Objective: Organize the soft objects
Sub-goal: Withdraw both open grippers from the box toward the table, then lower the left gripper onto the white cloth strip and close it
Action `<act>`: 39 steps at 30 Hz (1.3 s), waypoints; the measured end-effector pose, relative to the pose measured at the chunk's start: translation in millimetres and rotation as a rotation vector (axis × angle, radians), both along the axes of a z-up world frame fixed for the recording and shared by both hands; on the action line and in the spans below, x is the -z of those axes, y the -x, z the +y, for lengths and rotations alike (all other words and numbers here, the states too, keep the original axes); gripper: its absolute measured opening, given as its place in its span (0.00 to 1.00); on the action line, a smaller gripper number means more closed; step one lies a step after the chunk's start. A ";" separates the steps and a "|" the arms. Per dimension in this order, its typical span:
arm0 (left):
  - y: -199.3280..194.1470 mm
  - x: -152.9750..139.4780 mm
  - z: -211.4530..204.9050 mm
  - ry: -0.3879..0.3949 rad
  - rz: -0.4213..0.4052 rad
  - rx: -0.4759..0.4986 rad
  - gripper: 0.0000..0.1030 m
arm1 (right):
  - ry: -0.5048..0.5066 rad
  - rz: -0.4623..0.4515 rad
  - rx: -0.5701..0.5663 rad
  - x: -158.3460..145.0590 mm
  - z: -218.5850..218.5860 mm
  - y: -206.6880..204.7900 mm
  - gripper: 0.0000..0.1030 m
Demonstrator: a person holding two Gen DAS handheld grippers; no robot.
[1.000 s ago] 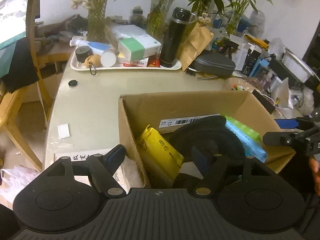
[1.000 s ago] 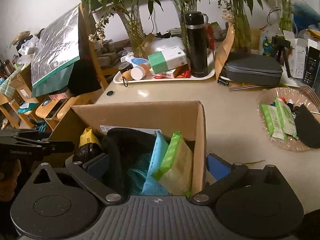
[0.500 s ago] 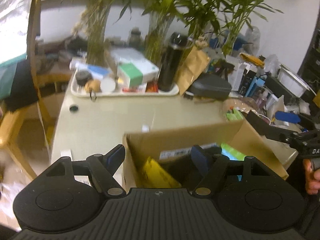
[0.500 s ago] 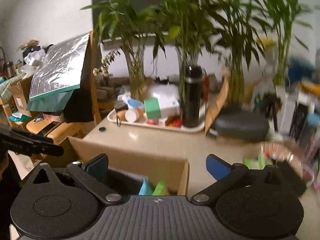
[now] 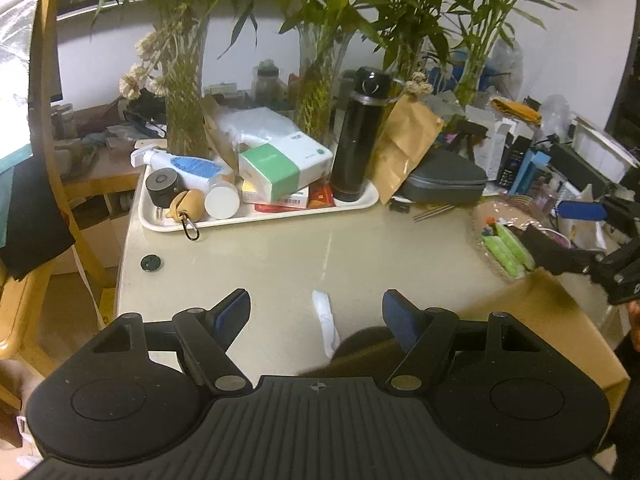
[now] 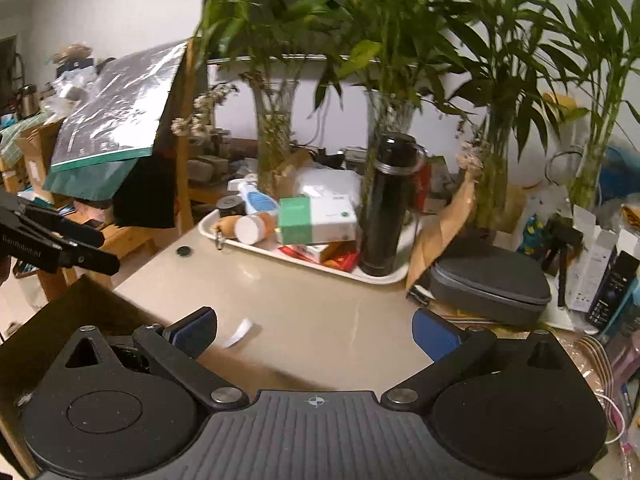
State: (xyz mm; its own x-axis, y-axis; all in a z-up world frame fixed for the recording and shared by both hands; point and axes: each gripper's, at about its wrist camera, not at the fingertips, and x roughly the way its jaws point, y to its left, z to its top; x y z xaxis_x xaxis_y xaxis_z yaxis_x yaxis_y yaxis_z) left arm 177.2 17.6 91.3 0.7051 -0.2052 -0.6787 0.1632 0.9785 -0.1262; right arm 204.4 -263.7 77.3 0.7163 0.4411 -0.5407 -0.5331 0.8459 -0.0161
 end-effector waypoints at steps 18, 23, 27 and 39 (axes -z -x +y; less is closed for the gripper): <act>-62.7 39.5 5.9 -0.056 0.120 0.087 0.69 | 0.099 0.014 0.007 16.2 0.8 -62.9 1.00; -75.3 47.2 7.1 -0.054 0.149 0.128 0.68 | 0.127 0.023 -0.020 22.5 4.8 -74.7 1.00; -84.4 54.3 9.4 -0.019 0.179 0.179 0.67 | 0.149 0.033 -0.037 28.2 6.3 -81.2 1.00; -117.0 87.3 6.3 0.014 0.313 0.305 0.50 | 0.146 0.093 -0.055 41.5 8.2 -104.6 1.00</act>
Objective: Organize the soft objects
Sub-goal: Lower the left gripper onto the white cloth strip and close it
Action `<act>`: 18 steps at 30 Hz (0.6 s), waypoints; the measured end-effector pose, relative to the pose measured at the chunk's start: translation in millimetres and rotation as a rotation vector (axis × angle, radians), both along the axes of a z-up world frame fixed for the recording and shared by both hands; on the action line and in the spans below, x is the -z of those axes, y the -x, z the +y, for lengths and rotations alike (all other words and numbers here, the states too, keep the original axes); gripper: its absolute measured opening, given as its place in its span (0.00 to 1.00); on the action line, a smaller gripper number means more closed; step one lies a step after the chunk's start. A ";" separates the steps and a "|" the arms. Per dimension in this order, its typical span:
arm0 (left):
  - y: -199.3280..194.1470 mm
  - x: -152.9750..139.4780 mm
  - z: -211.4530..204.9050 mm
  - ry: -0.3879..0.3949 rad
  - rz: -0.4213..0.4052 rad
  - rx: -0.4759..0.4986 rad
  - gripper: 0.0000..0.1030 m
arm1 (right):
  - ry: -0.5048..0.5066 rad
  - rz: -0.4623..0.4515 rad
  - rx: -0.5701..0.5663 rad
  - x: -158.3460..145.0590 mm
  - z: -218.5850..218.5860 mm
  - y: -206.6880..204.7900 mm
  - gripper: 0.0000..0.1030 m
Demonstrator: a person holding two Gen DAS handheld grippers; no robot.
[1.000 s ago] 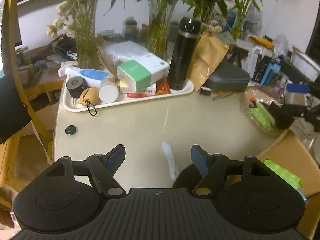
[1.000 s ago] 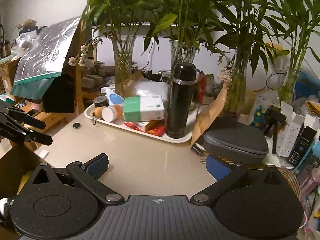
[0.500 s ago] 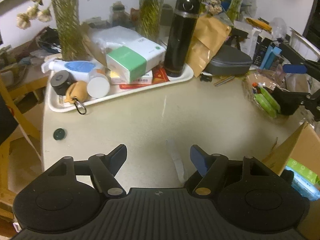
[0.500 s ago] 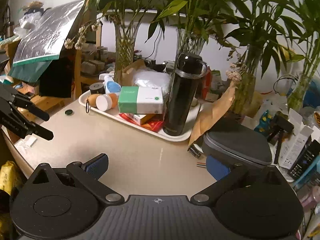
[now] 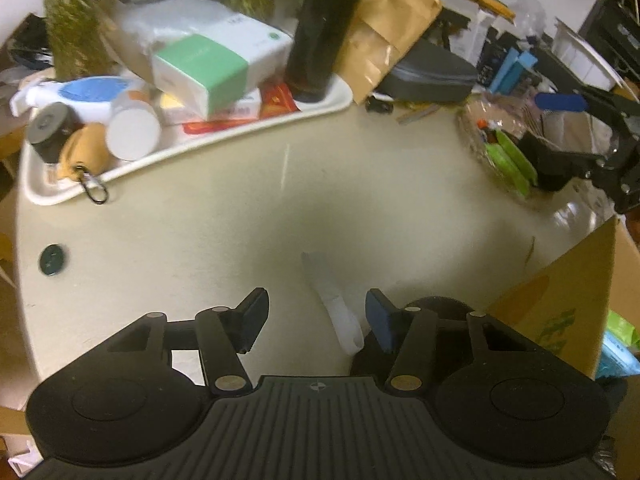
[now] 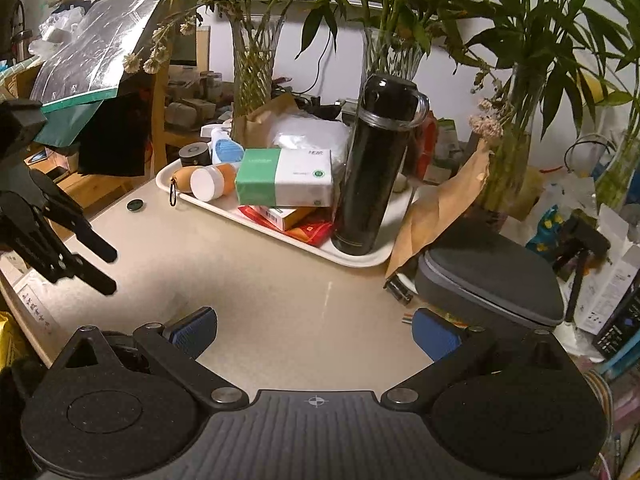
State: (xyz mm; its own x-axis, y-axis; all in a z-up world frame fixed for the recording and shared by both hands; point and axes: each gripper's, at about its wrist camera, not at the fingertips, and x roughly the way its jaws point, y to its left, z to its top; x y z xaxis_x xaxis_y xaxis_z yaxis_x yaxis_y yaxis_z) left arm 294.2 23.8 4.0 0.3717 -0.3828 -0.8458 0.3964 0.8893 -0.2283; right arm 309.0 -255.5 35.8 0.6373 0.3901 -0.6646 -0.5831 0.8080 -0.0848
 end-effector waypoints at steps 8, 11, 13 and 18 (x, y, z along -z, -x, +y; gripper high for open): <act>-23.7 21.7 -10.4 -0.001 0.107 0.044 0.34 | -0.005 0.007 -0.018 0.0 7.9 -3.0 1.00; -29.2 27.4 -16.8 -0.031 0.133 0.059 0.32 | -0.006 0.001 -0.020 -1.3 9.4 -3.4 1.00; -32.7 31.9 -21.6 -0.052 0.161 0.065 0.32 | -0.009 0.000 -0.018 -1.9 9.3 -3.7 1.00; -41.4 41.2 -33.8 -0.114 0.219 0.058 0.32 | -0.014 -0.001 -0.008 -3.1 8.1 -5.5 1.00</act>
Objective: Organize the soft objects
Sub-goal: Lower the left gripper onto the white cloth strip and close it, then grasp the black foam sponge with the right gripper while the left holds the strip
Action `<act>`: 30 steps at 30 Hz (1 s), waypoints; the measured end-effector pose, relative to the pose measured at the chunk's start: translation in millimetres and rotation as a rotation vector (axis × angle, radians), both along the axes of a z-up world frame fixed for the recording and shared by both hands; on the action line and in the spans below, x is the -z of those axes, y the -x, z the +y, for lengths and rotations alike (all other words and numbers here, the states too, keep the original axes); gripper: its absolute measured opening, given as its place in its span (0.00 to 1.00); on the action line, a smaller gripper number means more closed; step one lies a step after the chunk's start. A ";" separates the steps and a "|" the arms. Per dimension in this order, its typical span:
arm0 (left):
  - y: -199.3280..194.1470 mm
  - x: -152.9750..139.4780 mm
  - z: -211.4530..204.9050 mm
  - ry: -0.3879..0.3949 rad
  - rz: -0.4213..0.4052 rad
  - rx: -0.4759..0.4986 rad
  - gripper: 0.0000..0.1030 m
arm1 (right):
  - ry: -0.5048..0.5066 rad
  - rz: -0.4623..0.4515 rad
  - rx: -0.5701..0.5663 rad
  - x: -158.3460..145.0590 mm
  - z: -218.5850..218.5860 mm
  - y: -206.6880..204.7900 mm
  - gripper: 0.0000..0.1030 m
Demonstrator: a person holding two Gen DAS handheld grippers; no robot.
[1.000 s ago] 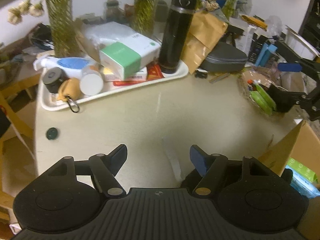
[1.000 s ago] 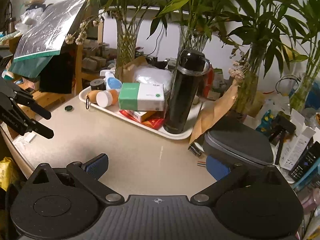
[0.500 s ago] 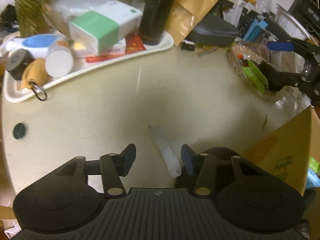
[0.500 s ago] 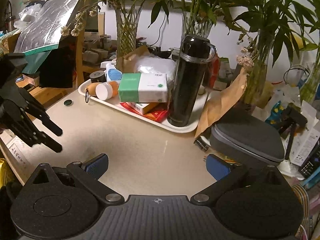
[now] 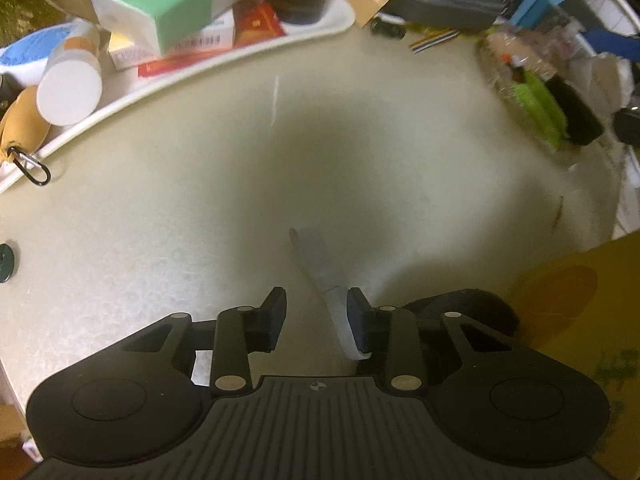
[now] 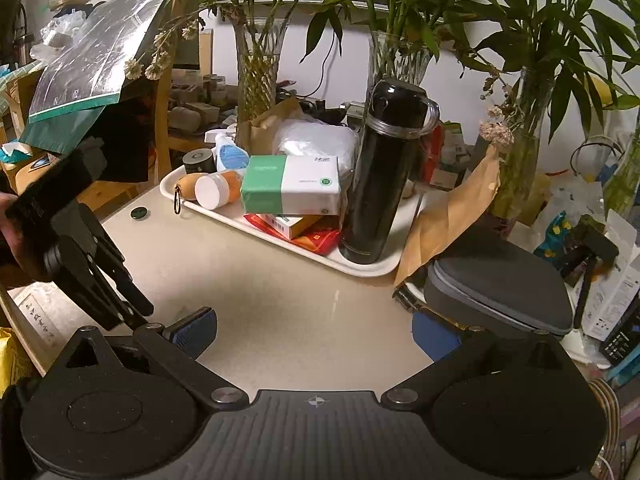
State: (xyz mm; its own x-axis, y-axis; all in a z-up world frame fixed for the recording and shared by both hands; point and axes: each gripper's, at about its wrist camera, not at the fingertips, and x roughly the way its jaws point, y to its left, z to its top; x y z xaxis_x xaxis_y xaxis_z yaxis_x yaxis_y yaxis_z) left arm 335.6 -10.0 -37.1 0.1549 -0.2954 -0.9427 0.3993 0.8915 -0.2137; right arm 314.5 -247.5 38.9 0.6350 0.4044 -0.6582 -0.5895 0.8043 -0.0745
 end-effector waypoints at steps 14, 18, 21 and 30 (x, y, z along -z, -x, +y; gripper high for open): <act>-14.2 6.3 3.4 0.036 0.045 -0.006 0.46 | 0.002 -0.015 -0.001 -3.1 2.4 -0.2 1.00; -13.8 8.8 -3.5 0.027 0.036 0.020 0.46 | 0.005 -0.016 -0.005 -3.1 4.1 -0.1 1.00; -7.1 7.5 -15.4 -0.017 -0.009 0.071 0.46 | 0.008 -0.019 -0.008 -3.3 5.1 0.3 1.00; 14.8 7.0 -34.9 -0.199 -0.156 0.198 0.15 | 0.021 -0.029 -0.009 -3.7 7.0 0.8 1.00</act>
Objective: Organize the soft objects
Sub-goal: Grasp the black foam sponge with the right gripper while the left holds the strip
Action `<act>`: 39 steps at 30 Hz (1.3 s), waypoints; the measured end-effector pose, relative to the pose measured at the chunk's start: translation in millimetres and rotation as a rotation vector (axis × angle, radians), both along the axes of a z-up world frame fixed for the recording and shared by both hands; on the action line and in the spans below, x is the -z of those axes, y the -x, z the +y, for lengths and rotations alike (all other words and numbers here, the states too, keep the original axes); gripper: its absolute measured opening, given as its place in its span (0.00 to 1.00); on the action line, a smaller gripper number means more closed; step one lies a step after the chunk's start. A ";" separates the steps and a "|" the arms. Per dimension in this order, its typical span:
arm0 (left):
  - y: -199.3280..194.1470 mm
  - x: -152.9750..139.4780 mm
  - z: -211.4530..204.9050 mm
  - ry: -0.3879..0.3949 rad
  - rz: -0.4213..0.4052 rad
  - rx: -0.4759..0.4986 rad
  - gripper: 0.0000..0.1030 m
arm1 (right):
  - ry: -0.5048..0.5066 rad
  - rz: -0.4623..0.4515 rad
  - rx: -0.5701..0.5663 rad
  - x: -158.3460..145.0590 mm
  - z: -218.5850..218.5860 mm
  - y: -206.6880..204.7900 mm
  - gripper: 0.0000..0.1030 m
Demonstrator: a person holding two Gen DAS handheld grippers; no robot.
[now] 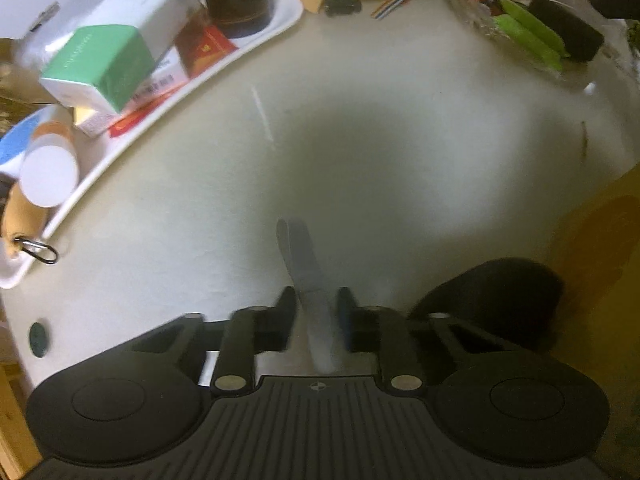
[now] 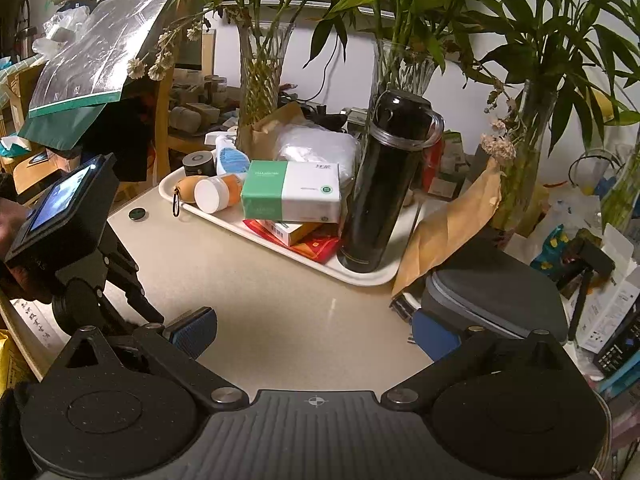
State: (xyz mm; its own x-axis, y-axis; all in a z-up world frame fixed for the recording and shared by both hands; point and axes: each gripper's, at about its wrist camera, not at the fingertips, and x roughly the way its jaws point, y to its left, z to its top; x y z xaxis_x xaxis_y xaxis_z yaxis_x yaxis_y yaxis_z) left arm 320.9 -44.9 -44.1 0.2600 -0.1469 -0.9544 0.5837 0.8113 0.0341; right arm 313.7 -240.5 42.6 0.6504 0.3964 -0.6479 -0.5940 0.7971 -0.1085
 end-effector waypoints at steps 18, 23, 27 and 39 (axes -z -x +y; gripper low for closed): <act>-0.3 -44.0 34.6 0.148 -0.146 -0.135 0.14 | -0.081 0.173 -0.097 17.7 0.5 -30.5 0.99; 2.8 -60.4 45.3 0.185 -0.199 -0.174 0.14 | -0.187 0.405 -0.231 39.8 8.8 -61.3 0.83; 4.4 -64.8 53.7 0.198 -0.219 -0.194 0.14 | -0.254 0.574 -0.304 63.1 18.9 -81.0 0.77; 4.1 -71.0 73.4 0.248 -0.226 -0.260 0.14 | -0.203 0.887 -0.495 125.5 61.3 -83.3 0.54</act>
